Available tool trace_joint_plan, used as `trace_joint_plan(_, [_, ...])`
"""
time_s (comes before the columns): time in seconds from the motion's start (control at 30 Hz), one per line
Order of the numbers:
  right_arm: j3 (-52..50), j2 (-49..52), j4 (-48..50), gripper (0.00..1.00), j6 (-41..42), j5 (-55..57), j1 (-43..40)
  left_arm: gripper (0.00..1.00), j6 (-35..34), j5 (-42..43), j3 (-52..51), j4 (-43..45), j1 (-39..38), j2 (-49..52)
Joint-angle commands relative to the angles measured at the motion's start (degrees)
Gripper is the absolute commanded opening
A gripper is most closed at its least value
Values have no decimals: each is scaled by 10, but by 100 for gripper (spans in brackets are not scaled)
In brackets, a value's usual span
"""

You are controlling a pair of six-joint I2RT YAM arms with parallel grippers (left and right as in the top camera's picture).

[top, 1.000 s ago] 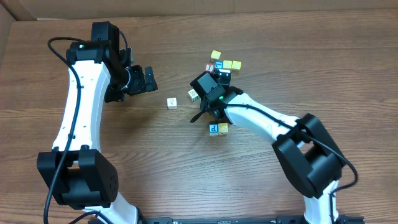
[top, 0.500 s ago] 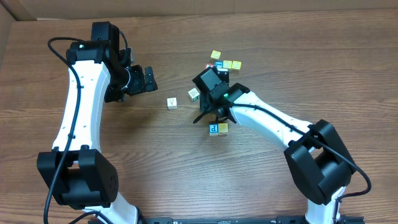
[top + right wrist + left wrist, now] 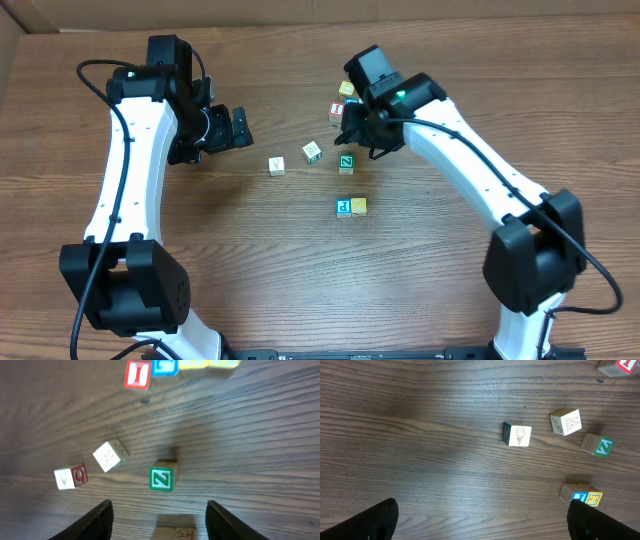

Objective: Flip 5 blocks

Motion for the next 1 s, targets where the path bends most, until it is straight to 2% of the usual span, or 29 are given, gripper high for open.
trace_joint_plan(0.0, [-1, 54, 9, 62, -4, -10, 21, 100, -5, -4, 12, 0, 0, 7])
trace_joint_plan(0.33, [-1, 118, 36, 60, -4, 13, 40, 100, -6, -4, 12, 0, 0, 7])
trace_joint_plan(0.4, [-2, 121, 35, 54, -4, 26, 40, 100, -6, -4, 12, 0, 0, 7])
trace_joint_plan(0.57, [-2, 123, 38, 47, -4, 58, 40, 100, -6, -4, 12, 0, 0, 7])
trace_joint_plan(0.97, [-21, 123, 56, 40, -4, 60, 45, 100, -6, -4, 12, 0, 0, 7])
